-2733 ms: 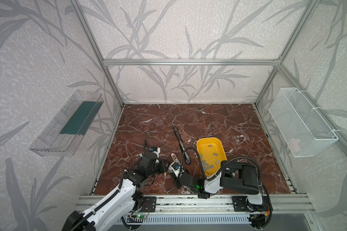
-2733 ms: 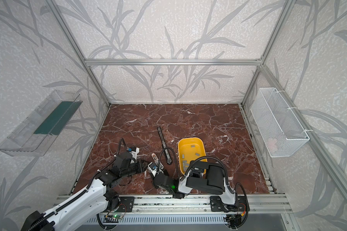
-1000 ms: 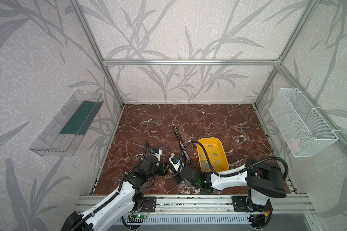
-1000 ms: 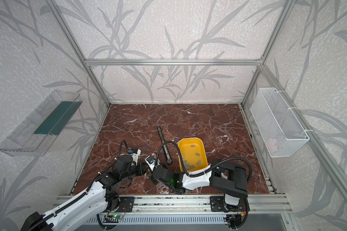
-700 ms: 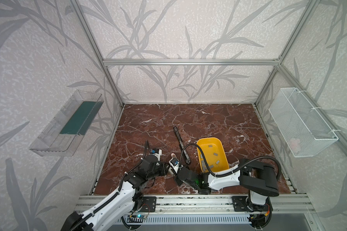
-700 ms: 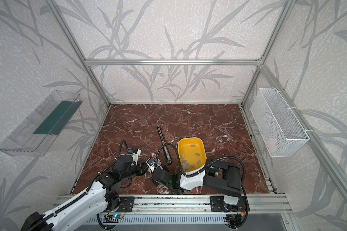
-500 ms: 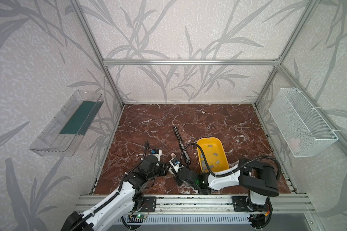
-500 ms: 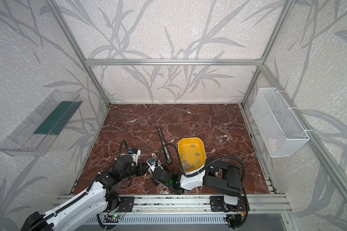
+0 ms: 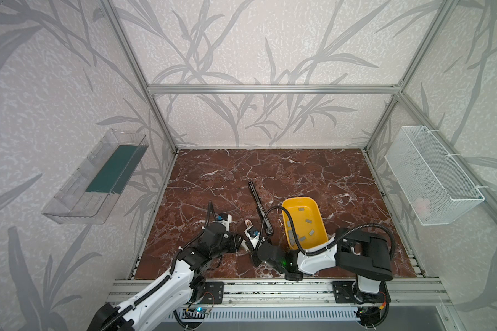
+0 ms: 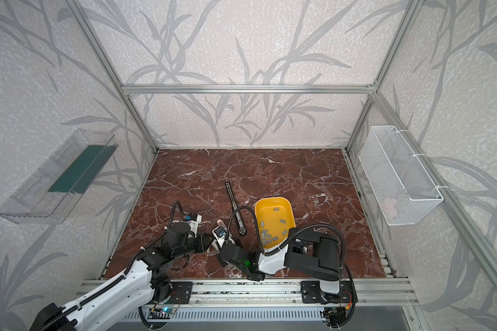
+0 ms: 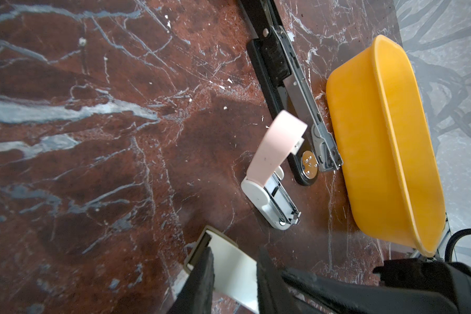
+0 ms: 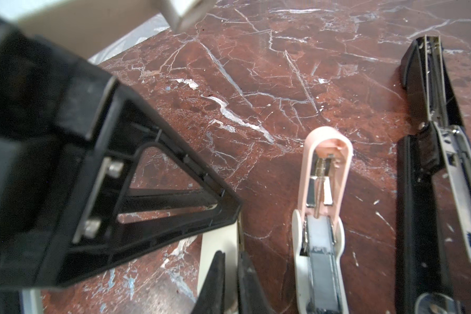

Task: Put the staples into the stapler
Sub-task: 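Push the beige stapler top down with the right gripper to close it, then lift the right gripper off the beige stapler and move it over the pink stapler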

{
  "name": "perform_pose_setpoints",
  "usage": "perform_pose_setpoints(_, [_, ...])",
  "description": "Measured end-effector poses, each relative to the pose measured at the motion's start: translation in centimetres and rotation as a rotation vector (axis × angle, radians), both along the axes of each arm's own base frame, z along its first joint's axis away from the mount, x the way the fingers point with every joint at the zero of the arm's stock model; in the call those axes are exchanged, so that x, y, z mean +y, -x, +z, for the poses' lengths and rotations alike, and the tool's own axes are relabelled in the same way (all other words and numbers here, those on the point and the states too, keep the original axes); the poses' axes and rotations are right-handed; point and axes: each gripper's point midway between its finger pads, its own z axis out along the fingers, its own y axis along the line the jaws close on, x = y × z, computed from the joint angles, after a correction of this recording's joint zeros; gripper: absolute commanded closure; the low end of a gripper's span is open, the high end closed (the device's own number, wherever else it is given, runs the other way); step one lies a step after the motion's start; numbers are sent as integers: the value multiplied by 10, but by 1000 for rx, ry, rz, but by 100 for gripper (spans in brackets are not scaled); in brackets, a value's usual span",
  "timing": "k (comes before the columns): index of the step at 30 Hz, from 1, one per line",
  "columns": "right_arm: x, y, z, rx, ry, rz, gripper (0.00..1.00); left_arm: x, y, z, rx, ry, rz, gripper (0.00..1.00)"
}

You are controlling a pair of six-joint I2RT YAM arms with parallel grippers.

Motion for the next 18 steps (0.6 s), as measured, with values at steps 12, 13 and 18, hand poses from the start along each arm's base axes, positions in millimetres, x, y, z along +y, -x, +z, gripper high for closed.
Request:
perform_pose_setpoints(12, [1, -3, -3, -5, -44, -33, 80, 0, 0, -1, 3, -4, 1, 71])
perform_pose_setpoints(13, [0, -3, -3, -8, -37, -31, 78, 0, 0, -1, 4, -5, 1, 71])
perform_pose_setpoints(18, [0, -2, 5, -27, 34, -13, 68, 7, -1, 0, -3, -28, 26, 57])
